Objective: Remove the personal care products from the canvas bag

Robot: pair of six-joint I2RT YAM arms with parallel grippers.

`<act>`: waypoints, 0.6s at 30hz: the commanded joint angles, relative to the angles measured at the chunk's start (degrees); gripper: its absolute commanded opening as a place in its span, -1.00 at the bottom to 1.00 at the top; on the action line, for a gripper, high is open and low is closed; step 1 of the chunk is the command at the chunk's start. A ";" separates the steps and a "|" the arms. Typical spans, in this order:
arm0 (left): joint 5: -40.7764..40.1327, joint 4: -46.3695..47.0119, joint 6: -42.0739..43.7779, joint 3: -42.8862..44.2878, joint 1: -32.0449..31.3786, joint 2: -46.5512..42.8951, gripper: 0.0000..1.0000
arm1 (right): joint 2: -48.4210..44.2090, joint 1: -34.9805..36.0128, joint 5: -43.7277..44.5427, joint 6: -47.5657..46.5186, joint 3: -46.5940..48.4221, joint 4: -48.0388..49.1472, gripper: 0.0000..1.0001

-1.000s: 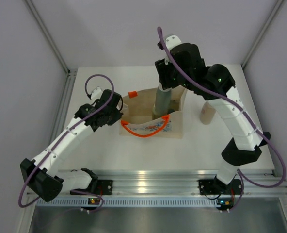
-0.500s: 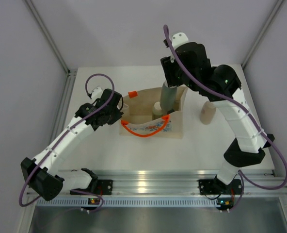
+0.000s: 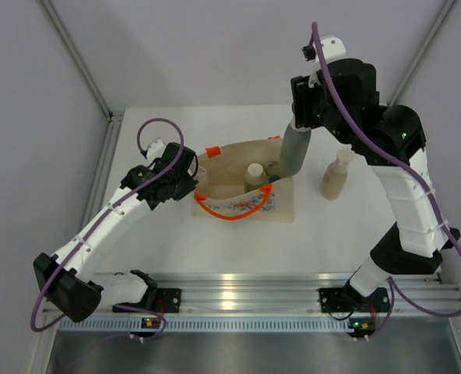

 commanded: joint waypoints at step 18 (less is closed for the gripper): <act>1.89 0.63 1.90 1.66 0.08 0.08 -1.00 | -10.61 -24.37 0.29 -0.36 -10.19 12.92 -1.00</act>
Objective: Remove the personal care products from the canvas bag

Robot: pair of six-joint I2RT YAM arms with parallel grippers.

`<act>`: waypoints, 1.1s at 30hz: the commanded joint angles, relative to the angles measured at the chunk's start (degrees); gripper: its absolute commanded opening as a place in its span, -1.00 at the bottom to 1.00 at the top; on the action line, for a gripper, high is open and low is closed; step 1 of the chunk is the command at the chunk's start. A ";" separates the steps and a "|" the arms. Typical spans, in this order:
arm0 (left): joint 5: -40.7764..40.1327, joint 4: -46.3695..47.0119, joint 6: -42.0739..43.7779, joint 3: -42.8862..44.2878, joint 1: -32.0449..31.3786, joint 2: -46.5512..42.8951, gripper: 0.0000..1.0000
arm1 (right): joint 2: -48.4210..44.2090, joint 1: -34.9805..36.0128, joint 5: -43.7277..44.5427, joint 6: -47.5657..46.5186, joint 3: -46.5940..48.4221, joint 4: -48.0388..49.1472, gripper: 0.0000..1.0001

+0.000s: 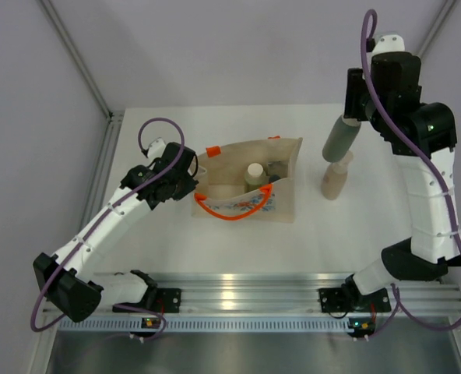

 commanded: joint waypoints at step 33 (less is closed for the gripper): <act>2.23 0.63 6.80 4.52 0.08 0.25 -1.00 | -18.01 -32.76 -14.53 -6.27 -68.78 63.39 -1.00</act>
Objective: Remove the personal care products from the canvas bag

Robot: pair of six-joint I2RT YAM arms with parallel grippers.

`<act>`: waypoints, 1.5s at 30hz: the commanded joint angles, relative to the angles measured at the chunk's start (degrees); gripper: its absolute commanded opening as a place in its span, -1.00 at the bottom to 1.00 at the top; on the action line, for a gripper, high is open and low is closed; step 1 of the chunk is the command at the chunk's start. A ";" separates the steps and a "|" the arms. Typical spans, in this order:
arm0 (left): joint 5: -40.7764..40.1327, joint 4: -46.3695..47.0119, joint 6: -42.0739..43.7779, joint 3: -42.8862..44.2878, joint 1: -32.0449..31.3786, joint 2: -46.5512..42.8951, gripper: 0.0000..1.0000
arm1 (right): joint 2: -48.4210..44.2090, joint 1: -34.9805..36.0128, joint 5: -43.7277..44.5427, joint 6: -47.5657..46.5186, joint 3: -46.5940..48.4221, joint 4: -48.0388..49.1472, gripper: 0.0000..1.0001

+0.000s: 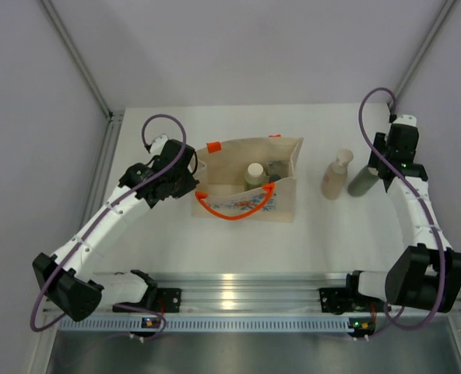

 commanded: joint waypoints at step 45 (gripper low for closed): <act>-1.06 1.53 -7.89 -4.60 0.08 -4.07 -1.00 | 1.05 61.82 -1.89 25.48 7.44 -10.50 0.38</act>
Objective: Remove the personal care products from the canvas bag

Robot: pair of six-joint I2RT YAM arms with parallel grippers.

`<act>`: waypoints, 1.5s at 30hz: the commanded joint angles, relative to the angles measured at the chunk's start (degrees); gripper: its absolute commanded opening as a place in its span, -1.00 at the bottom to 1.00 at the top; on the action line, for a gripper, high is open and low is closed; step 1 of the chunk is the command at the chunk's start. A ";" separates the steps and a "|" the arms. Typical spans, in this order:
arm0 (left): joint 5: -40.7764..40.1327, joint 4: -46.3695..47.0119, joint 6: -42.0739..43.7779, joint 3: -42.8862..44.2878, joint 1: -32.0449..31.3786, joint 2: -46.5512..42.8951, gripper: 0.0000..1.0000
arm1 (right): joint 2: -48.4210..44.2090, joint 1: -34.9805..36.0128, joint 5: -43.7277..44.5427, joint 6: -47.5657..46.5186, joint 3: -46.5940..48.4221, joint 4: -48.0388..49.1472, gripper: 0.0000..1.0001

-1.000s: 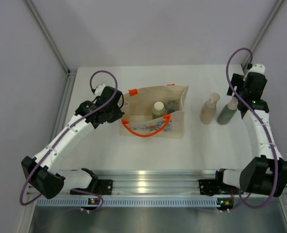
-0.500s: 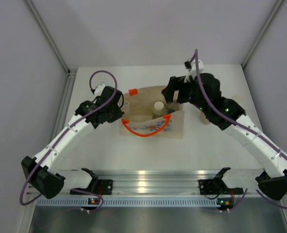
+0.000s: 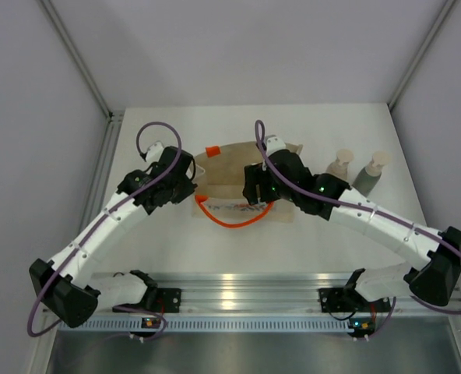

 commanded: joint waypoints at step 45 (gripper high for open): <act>5.29 2.91 -18.26 -14.91 -0.12 -8.30 -1.00 | 20.90 -8.13 5.23 -14.97 17.87 -1.98 0.43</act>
